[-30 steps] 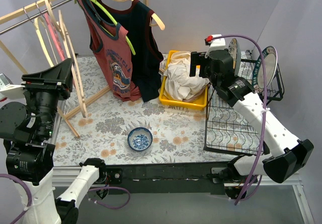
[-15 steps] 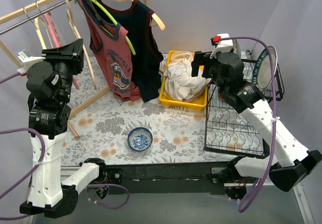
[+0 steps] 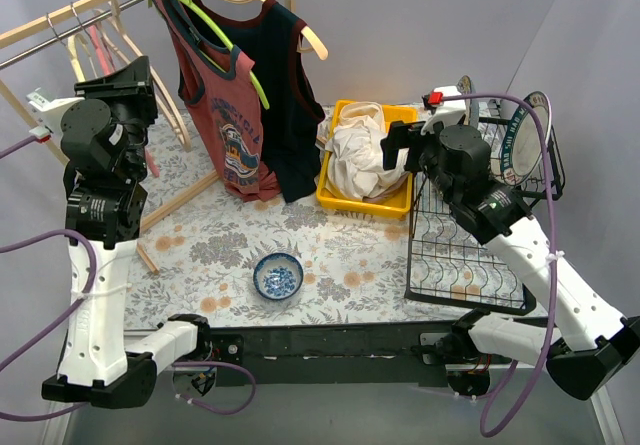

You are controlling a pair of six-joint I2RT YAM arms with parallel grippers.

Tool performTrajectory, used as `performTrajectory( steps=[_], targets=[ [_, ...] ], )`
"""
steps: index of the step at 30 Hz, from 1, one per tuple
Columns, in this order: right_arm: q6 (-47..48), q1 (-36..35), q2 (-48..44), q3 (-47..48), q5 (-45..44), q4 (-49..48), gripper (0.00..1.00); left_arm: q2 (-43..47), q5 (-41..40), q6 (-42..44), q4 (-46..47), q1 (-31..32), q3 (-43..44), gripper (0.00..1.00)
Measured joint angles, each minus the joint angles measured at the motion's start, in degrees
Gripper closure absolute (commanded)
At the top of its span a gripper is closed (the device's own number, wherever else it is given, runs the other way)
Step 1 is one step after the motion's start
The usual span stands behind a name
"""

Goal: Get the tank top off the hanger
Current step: Place the hanger at the clothesline.

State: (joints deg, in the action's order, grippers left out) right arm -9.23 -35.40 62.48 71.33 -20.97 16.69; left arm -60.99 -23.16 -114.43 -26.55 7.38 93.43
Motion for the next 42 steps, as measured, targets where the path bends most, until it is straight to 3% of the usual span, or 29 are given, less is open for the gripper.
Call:
performTrajectory(
  steps=[33, 34, 35, 37, 38, 41, 42],
  targets=[
    [-1.22, -0.72, -9.66, -4.61, 1.9, -0.33, 0.01, -5.29, -3.41, 0.57, 5.77, -2.78, -4.46, 1.0],
    [-1.29, -0.74, -10.05, -4.61, 1.95, -0.11, 0.01, -5.29, -3.41, 0.37, 5.68, -2.8, -4.94, 0.96],
    [-1.33, -0.74, -10.49, -4.61, 2.03, -0.02, 0.02, -5.31, -3.37, 0.24, 5.53, -2.93, -5.49, 0.77],
    [-1.36, -0.74, -11.54, -4.61, 2.03, 0.04, 0.02, -5.31, -2.97, 0.0, 5.77, -3.15, -6.36, 0.59],
    [-1.36, -0.74, -12.07, -4.61, 2.01, 0.02, 0.01, -5.27, -2.84, -0.11, 5.84, -3.17, -6.51, 0.43],
    [-1.36, -0.74, -13.22, -4.59, 1.9, 0.07, 0.01, -4.9, -2.47, 0.68, 6.23, -3.15, -6.47, 0.27],
    [-1.36, -0.74, -13.38, -4.59, 1.9, 0.09, 0.01, -4.63, -2.45, 1.33, 6.27, -3.19, -6.36, 0.18]
  ],
)
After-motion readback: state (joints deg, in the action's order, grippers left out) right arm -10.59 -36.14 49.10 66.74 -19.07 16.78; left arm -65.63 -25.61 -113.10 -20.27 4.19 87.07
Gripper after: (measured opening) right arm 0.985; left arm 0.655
